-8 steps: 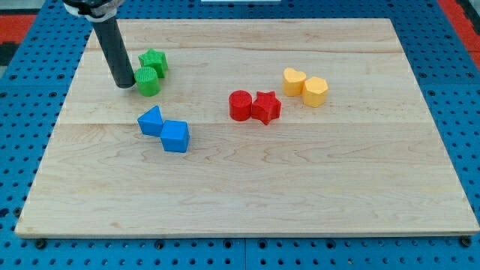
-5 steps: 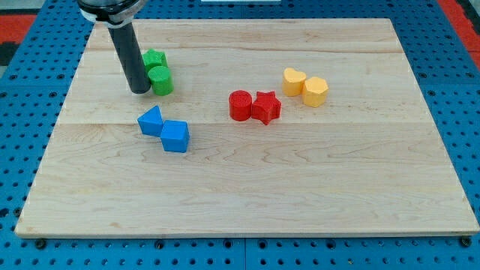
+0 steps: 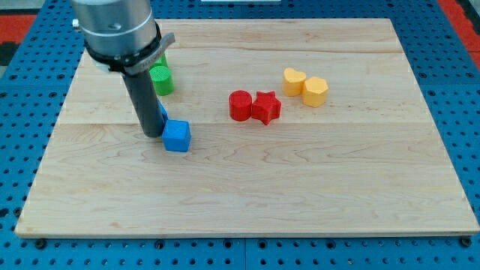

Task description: Move the triangle to the bottom side of the green circle

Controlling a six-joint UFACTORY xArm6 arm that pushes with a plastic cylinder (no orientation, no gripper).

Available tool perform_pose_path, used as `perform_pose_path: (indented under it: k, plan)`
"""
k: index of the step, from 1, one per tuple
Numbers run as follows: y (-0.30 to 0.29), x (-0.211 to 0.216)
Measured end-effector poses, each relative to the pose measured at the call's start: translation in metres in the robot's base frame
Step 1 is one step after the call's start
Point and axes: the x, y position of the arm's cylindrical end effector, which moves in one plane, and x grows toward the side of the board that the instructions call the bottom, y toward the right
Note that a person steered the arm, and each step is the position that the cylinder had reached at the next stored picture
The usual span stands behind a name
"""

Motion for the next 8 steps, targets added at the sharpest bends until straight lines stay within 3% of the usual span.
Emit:
perform_pose_path:
  k: [2,3,5,6,8]
  plan:
    - [-0.053,-0.012]
    - [-0.008,-0.012]
    - [-0.023,-0.023]
    - [0.032,0.014]
    - [0.039,-0.005]
